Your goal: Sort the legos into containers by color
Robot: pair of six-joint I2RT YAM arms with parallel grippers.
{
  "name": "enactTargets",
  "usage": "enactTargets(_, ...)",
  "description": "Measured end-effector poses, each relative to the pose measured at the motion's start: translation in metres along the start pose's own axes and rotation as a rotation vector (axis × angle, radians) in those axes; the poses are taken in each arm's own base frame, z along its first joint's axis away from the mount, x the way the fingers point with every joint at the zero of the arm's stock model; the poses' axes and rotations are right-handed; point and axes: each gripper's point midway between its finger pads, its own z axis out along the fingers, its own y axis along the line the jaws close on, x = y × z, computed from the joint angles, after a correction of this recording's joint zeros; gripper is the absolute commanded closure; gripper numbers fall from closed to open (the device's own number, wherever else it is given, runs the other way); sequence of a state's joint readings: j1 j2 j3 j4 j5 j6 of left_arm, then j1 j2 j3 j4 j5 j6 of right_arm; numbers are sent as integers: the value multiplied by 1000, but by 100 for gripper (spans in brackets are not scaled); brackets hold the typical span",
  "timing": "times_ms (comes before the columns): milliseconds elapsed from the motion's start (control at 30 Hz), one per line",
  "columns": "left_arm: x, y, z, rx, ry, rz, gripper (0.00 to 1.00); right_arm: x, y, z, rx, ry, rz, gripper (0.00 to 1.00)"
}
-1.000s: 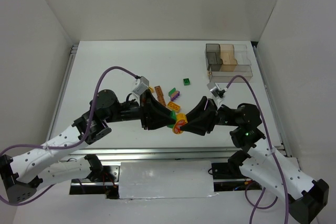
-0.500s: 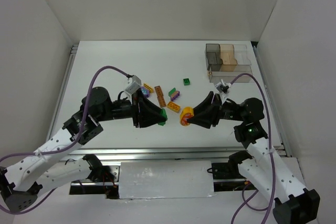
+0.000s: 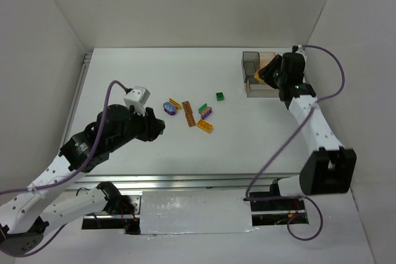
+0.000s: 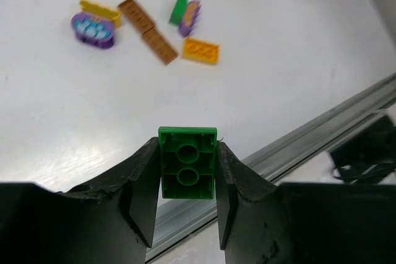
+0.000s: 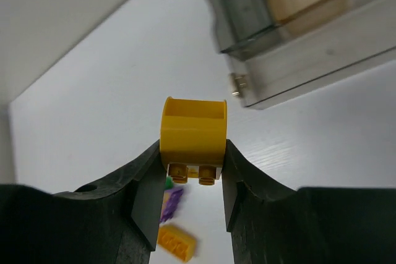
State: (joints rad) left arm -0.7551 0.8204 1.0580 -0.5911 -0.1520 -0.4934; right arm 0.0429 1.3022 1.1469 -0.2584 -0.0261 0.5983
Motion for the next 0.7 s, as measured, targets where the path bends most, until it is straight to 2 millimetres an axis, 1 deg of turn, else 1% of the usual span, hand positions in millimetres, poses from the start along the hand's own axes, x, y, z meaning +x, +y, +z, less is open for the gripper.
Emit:
enactTargets(33,9,7,0,-23,13,5,100,-2,-20,20,89,13,18,100)
enactTargets(100,27,21,-2,-65,41,21,100,-1,-55,47,230,42,42,100)
enactTargets(133,32,26,-4,-82,50,29,100,1,-72,59,295,54,53,100)
enactTargets(200,35,34,-7,-112,46,38,100,7,-99,75,400,77,67,100)
enactTargets(233,33,35,-8,-121,40,40,100,8,-108,83,436,84,72,100)
enactTargets(300,33,38,-8,-132,36,44,100,6,-119,96,483,93,81,100)
enactTargets(467,37,38,-2,-135,66,68,100,-10,-130,122,534,59,93,100)
enactTargets(567,41,37,2,-130,84,73,100,-16,-136,129,563,48,95,98)
enactTargets(633,40,37,1,-126,83,73,100,-15,-142,131,581,49,95,94)
enactTargets(700,40,37,1,-123,81,75,100,-12,-148,131,602,60,93,92)
